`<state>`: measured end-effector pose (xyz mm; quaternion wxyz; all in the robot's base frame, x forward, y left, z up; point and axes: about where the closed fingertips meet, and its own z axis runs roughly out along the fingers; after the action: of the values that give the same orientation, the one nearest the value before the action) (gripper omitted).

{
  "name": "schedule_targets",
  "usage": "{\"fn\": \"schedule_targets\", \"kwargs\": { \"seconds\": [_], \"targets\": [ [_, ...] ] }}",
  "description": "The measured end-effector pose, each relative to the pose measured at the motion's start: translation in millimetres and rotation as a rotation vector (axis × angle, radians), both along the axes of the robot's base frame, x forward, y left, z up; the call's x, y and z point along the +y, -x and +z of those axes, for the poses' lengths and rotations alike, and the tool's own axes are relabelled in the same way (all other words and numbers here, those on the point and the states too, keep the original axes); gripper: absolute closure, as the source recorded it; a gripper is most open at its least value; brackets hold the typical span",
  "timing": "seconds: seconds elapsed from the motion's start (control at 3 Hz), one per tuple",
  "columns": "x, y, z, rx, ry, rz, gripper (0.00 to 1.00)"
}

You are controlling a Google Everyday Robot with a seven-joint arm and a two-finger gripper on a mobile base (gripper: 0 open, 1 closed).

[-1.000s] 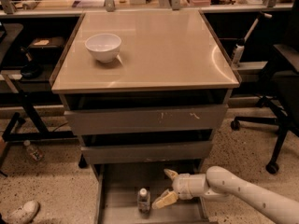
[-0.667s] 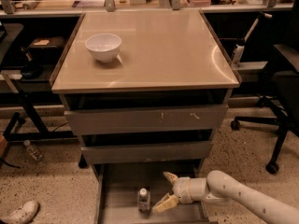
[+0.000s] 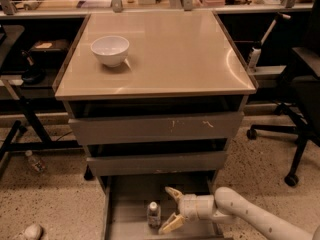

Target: Pick blue plastic bottle from bottom drawer and place on counter

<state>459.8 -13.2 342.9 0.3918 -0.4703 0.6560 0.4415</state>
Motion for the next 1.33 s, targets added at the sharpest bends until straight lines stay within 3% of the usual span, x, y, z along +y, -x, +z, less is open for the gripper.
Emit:
{"fn": "schedule_targets", "kwargs": {
  "seconds": [0.67, 1.33],
  "targets": [
    [2, -7, -6, -0.017, -0.013, 0.0, 0.0],
    [5, -55, -62, -0.107, -0.042, 0.003, 0.0]
  ]
}}
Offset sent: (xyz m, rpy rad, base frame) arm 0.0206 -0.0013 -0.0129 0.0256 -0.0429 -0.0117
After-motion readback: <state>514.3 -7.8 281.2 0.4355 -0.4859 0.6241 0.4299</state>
